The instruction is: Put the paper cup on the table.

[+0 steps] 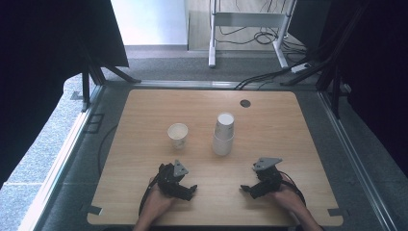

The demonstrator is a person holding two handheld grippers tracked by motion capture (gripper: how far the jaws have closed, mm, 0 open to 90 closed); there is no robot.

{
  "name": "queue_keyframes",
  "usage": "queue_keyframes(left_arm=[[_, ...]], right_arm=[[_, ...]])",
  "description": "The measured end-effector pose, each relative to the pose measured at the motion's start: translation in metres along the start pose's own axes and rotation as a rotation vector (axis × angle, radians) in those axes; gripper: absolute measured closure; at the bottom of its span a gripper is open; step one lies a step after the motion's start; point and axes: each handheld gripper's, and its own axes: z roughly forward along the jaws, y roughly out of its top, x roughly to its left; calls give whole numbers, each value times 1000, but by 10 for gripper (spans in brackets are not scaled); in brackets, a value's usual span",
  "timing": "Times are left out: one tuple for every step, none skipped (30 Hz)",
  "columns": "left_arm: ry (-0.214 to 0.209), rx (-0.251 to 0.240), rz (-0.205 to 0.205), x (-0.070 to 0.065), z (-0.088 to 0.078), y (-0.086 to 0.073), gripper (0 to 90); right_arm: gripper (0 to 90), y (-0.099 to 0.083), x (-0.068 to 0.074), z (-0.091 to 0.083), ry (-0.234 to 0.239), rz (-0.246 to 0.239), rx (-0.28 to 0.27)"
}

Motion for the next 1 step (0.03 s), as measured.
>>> queue_keyframes(left_arm=[[-1, 0, -2, 0, 0, 0, 0]], right_arm=[[0, 0, 0, 0, 0, 0, 0]])
